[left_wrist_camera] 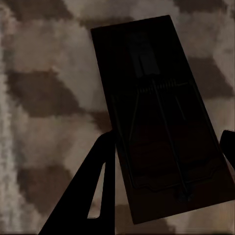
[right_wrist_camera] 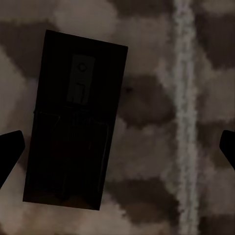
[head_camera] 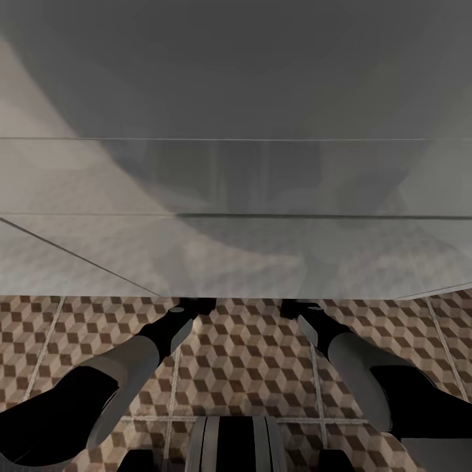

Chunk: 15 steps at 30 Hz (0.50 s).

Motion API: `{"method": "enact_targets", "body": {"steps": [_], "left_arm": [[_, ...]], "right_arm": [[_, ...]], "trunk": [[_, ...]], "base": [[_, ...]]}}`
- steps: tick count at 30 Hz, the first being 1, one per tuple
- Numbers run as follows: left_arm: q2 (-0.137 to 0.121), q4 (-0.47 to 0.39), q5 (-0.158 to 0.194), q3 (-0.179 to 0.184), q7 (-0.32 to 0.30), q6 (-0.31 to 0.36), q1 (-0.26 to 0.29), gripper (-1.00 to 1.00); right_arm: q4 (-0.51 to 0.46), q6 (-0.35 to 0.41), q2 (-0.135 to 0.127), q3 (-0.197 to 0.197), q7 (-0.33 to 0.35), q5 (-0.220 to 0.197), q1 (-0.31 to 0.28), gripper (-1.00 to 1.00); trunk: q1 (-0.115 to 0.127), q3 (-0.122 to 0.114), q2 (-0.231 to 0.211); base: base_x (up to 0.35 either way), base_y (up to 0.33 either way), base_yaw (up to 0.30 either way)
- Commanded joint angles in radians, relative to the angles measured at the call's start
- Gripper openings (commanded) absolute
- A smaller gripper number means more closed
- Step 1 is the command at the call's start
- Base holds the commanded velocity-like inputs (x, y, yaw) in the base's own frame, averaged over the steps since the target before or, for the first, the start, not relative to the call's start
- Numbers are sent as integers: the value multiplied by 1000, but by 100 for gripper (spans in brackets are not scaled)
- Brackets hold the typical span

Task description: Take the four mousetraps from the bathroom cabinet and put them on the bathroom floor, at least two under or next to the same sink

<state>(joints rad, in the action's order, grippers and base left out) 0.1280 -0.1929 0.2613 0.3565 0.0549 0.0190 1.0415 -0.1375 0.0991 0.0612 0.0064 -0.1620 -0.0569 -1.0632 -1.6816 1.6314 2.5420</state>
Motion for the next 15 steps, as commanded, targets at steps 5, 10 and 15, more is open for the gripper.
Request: {"method": "enact_targets", "body": {"steps": [5, 10, 15], "left_arm": [[-1, 15, 10, 9, -1, 12, 1, -100], [-2, 19, 11, 8, -2, 38, 2, -100], [-4, 20, 12, 7, -3, 47, 3, -100]], "right_arm": [[-2, 5, 1, 1, -4, -6, 0, 100], [-2, 4, 2, 1, -4, -6, 0, 100], [-2, 4, 3, 2, -4, -6, 0, 100]], "trunk": [[0, 0, 0], [0, 0, 0], [0, 0, 0]], "base": [[0, 0, 0], [0, 0, 0], [0, 0, 0]]}}
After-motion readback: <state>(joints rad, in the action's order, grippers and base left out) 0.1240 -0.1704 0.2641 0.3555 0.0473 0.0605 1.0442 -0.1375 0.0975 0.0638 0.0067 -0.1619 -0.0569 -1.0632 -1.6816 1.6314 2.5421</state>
